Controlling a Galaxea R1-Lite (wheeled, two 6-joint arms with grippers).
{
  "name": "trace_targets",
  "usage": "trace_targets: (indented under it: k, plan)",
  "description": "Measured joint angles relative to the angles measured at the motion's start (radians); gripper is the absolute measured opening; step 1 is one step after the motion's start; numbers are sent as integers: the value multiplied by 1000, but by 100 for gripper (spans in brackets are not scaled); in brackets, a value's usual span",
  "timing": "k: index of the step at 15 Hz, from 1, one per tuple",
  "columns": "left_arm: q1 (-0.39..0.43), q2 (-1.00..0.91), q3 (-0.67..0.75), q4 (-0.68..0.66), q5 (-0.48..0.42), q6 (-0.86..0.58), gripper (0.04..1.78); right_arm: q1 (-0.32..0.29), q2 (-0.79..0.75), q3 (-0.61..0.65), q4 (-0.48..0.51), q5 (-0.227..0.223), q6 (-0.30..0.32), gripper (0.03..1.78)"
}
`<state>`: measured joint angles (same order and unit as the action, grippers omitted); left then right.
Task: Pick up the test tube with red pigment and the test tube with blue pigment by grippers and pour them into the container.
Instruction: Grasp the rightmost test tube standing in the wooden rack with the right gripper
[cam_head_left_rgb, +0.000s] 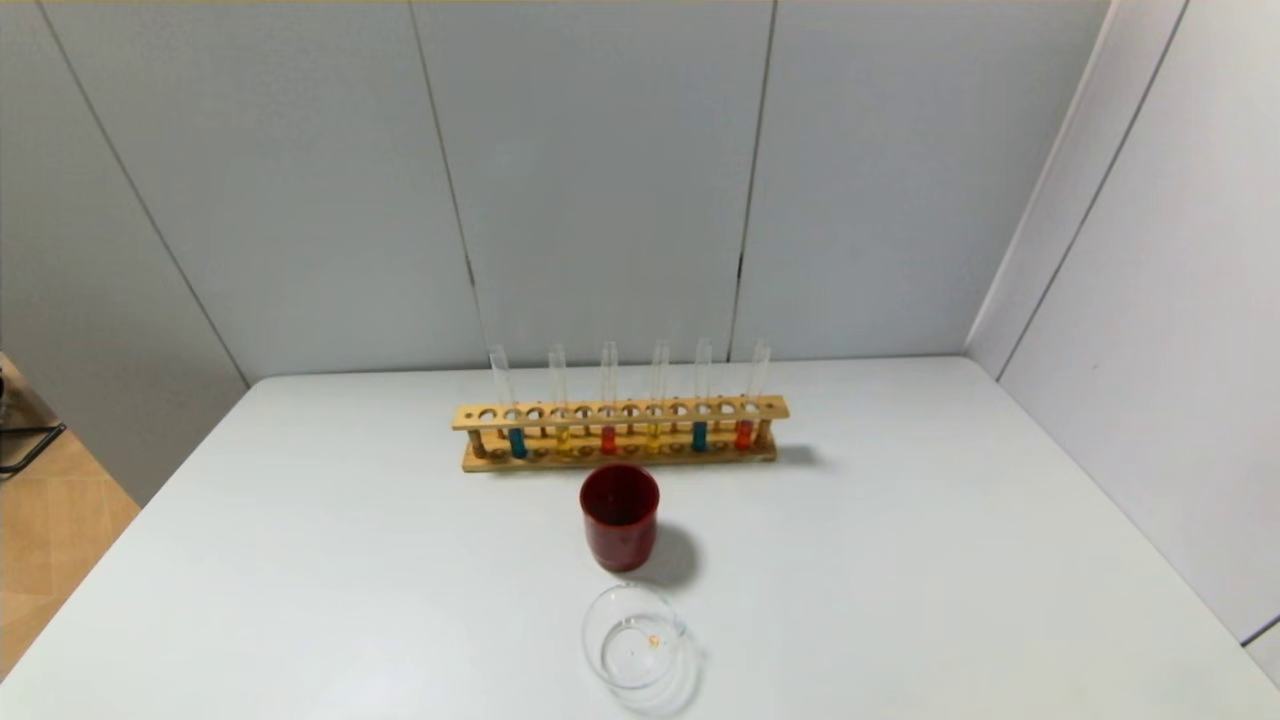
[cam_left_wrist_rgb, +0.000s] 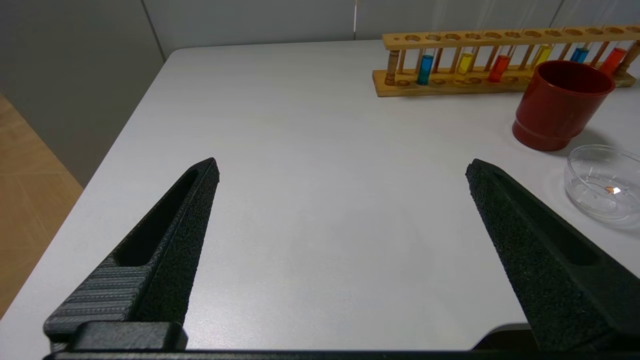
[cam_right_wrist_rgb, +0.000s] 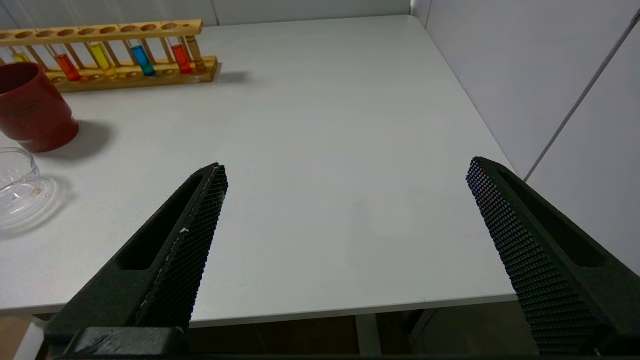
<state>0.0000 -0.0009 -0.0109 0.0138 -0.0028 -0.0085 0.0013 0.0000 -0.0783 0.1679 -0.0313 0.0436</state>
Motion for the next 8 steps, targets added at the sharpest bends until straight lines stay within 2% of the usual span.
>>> trace_targets:
  k: [3,5,8]
  plan:
    - [0,0,0,0,0,0,175,0,0,-1,-10,0,-1,175]
    - [0,0,0,0,0,0,175,0,0,-31,-5,24,5,175]
    - [0,0,0,0,0,0,175,0,15,-133,7,147,0,175]
